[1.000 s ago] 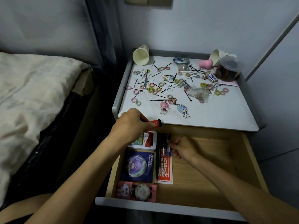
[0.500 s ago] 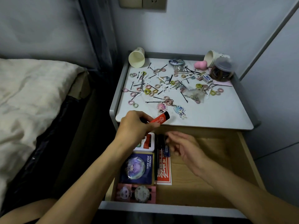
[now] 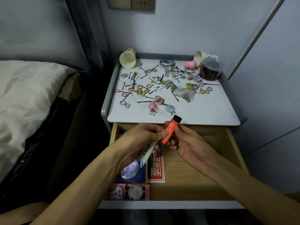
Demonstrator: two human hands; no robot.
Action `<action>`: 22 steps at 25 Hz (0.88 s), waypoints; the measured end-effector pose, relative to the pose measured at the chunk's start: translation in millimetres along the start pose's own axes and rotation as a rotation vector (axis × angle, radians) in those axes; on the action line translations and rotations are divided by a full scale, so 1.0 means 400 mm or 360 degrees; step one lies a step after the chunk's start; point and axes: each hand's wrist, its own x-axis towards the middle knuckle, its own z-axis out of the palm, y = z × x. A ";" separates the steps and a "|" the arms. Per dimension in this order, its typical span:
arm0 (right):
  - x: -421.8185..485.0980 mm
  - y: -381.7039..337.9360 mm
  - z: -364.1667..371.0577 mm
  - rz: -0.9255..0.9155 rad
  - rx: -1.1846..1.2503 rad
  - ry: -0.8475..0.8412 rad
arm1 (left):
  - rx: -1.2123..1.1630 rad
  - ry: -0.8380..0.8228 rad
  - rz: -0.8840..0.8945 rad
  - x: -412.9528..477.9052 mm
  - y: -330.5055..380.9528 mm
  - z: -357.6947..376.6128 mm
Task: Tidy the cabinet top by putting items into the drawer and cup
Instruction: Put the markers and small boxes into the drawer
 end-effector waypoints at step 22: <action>0.211 0.120 -0.149 0.0379 -0.1539 0.0370 | 0.0080 0.0855 0.0231 0.013 0.005 -0.036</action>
